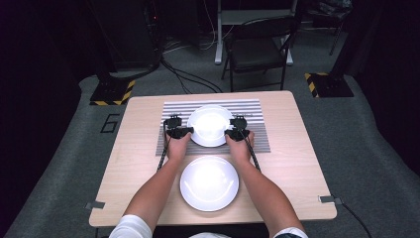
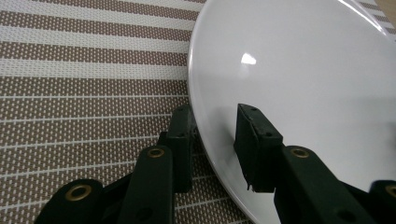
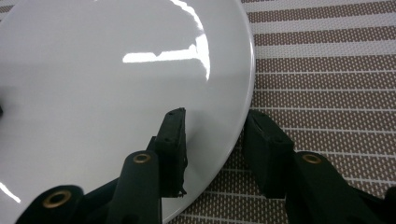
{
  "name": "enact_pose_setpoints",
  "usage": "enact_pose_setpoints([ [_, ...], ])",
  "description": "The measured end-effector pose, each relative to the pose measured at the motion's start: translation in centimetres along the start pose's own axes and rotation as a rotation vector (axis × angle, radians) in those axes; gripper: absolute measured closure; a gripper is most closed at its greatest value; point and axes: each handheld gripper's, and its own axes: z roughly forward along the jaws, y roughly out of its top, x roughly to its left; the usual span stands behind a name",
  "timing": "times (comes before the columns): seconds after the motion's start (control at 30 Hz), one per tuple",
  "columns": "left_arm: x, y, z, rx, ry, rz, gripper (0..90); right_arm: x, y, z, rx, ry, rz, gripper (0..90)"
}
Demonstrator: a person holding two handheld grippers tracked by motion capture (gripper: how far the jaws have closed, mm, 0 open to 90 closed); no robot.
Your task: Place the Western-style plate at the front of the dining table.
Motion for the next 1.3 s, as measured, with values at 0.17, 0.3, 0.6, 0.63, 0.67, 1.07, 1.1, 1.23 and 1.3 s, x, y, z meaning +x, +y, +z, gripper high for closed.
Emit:
enact_pose_setpoints([
  [0.17, 0.0, -0.1, 0.3, 0.017, -0.005, -0.006, 64.2, -0.2, -0.1, 0.3, 0.019, 0.013, 0.026, 56.7],
  [0.3, -0.1, 0.0, 0.3, 0.025, 0.001, 0.014, 62.9, 0.1, -0.1, 0.3, 0.026, 0.0, 0.0, 53.1],
  [0.6, -0.3, 0.0, 0.2, 0.031, -0.019, 0.023, 52.9, -0.2, -0.2, 0.1, 0.03, 0.014, -0.005, 50.1],
  [0.63, -0.3, 0.0, 0.1, 0.033, -0.019, 0.024, 52.8, -0.2, -0.2, 0.0, 0.035, 0.013, 0.007, 50.0],
  [0.67, -0.3, 0.0, 0.0, 0.031, -0.019, 0.036, 52.7, -0.4, -0.2, 0.0, 0.025, 0.012, -0.004, 49.7],
  [1.07, -0.5, 0.3, -1.6, -0.005, -0.023, 0.067, 49.4, -1.0, -0.1, -2.1, -0.013, 0.033, -0.021, 48.1],
  [1.1, -0.5, 0.3, -1.6, -0.005, -0.023, 0.067, 49.2, -0.9, -0.1, -2.4, -0.023, 0.043, -0.021, 48.1],
  [1.23, -0.4, 0.2, -2.4, -0.02, -0.028, 0.072, 48.7, -0.7, 0.0, -3.2, -0.034, 0.06, -0.041, 48.0],
  [1.3, -0.4, 0.2, -2.9, -0.021, -0.038, 0.077, 48.3, -0.7, 0.0, -3.8, -0.043, 0.07, -0.038, 48.0],
])
